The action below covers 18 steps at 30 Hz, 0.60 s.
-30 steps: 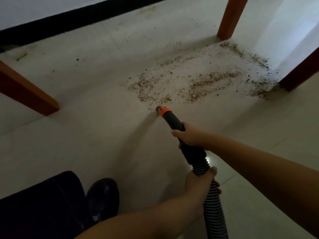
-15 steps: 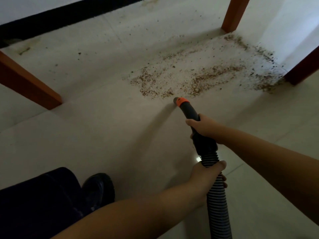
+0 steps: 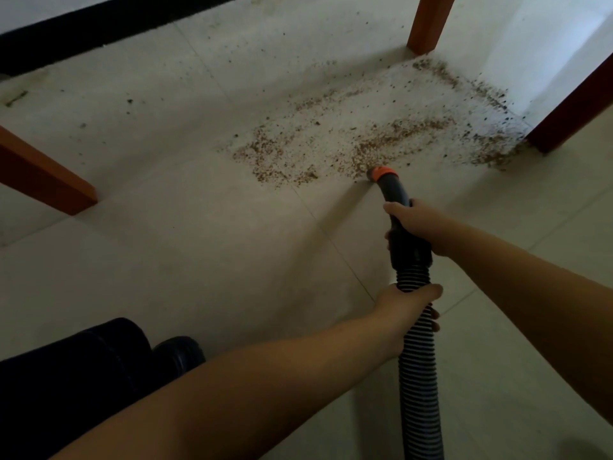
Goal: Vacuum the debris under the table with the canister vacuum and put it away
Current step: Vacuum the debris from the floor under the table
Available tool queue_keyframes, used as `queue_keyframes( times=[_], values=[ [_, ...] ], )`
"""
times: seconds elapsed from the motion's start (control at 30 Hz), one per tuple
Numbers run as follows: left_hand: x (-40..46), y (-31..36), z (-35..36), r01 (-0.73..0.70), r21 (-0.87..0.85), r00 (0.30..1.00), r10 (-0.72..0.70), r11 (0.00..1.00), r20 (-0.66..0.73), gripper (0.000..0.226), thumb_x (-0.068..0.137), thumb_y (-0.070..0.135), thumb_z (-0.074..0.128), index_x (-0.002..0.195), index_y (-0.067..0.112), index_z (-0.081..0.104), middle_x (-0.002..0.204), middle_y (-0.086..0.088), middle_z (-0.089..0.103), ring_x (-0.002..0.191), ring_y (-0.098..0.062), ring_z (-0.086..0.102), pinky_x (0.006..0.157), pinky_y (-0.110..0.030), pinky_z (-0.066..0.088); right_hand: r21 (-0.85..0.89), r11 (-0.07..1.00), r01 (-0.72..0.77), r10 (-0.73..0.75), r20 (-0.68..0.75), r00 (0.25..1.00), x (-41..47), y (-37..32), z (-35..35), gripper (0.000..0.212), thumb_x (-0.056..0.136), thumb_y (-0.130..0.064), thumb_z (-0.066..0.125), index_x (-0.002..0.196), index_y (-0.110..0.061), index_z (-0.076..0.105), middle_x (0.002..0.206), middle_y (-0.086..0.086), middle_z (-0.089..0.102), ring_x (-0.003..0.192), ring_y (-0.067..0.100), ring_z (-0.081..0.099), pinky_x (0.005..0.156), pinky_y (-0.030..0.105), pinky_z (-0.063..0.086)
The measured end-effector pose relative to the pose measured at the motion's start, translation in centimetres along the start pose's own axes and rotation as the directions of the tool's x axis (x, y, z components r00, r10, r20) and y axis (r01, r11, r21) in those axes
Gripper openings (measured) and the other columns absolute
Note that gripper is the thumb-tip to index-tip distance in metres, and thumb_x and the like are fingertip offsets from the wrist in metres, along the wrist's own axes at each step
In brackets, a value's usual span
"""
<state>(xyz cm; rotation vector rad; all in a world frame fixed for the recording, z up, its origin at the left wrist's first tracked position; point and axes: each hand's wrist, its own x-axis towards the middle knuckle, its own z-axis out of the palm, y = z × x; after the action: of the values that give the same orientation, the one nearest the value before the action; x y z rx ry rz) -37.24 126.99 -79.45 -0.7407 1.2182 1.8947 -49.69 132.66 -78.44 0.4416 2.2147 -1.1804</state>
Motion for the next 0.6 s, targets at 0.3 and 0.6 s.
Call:
queue_keyframes(
  times=[0.3, 0.6],
  values=[
    [-1.0, -0.2, -2.6, -0.035, -0.113, 0.995, 0.024, 0.993, -0.101, 0.020, 0.086, 0.026, 0.068, 0.097, 0.013, 0.057, 0.071, -0.004, 0.060, 0.049, -0.012, 0.058, 0.046, -0.023, 0.049, -0.087, 0.994, 0.064, -0.051, 0.140, 0.989, -0.6, -2.8, 4.1, 0.030, 0.095, -0.038, 0.051, 0.105, -0.010, 0.046, 0.108, 0.025, 0.064, 0.098, 0.041, 0.065, 0.090, 0.054, 0.053],
    [-2.0, -0.4, -6.1, -0.116, -0.193, 0.964, 0.064, 0.974, -0.257, 0.015, 0.087, 0.022, 0.067, 0.086, 0.012, 0.057, 0.066, -0.005, 0.060, 0.050, -0.015, 0.058, 0.051, -0.026, 0.051, -0.152, 0.977, 0.153, -0.102, 0.299, 0.949, -0.5, -5.2, 9.5, 0.039, 0.095, -0.038, 0.052, 0.119, -0.008, 0.045, 0.111, 0.023, 0.063, 0.099, 0.039, 0.064, 0.090, 0.053, 0.053]
  ],
)
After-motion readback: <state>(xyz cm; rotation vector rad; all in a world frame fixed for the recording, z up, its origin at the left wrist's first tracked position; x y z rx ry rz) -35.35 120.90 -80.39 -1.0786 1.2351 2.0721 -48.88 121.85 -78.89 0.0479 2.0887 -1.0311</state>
